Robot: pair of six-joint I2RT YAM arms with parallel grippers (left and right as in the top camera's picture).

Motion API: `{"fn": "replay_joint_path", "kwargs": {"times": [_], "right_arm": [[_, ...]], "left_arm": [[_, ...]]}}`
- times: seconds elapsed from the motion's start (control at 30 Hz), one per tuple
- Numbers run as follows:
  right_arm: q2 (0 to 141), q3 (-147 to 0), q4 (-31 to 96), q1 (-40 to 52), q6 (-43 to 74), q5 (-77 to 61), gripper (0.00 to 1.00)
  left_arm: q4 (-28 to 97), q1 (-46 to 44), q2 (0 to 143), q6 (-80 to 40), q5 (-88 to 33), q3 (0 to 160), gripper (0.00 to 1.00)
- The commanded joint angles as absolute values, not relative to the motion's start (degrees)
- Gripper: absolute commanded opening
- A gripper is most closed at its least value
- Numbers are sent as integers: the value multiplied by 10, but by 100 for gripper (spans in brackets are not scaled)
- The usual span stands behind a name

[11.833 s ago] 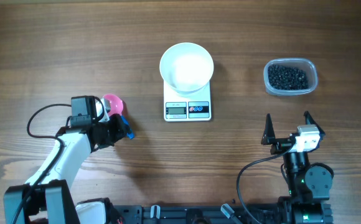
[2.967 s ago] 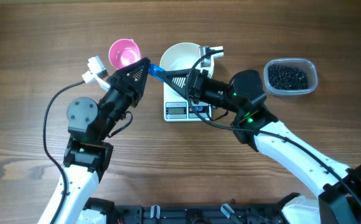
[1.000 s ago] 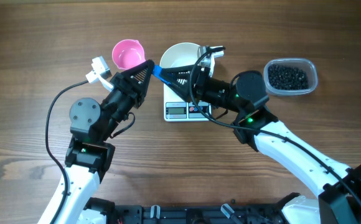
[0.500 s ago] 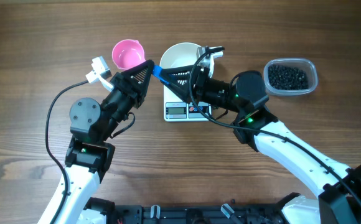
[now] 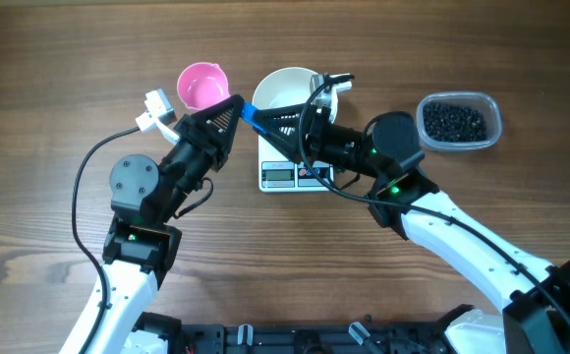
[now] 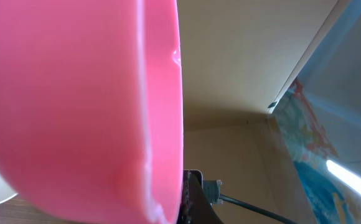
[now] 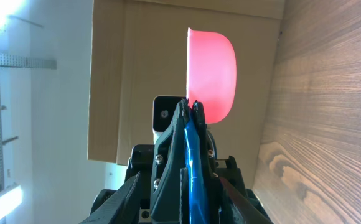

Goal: Scoop item into bowl and weigh 150g on scale
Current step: 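Close the right gripper on the blue handle and release the left gripper, then carry the scoop with the right gripper toward the bead tub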

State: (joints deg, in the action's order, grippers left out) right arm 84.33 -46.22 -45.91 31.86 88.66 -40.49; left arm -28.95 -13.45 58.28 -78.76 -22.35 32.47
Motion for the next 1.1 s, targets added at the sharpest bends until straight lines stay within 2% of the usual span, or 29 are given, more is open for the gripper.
{"fn": "replay_joint_path", "kwargs": {"times": [0.0,0.13,0.57,0.7,0.97,1.03,1.07], "right_arm": [[849,-465,-462,321,887,-417,38],[849,-465,-462,321,887,-417,37],[849,-465,-462,321,886,-417,23],[849,-465,-462,321,886,-416,21],[849,-465,-462,321,885,-416,9],[849,-465,-462,321,885,-414,6],[849,-465,-462,321,885,-414,4]], "left_arm": [[-294,-138,585,-785,-229,322,4],[-294,-138,585,-785,-229,322,4],[-294,-138,585,-785,-231,322,4],[-294,-138,585,-785,-231,322,4],[-294,-138,585,-785,-231,322,4],[-294,-138,585,-785,-231,322,9],[-294,-138,585,-785,-231,322,19]]}}
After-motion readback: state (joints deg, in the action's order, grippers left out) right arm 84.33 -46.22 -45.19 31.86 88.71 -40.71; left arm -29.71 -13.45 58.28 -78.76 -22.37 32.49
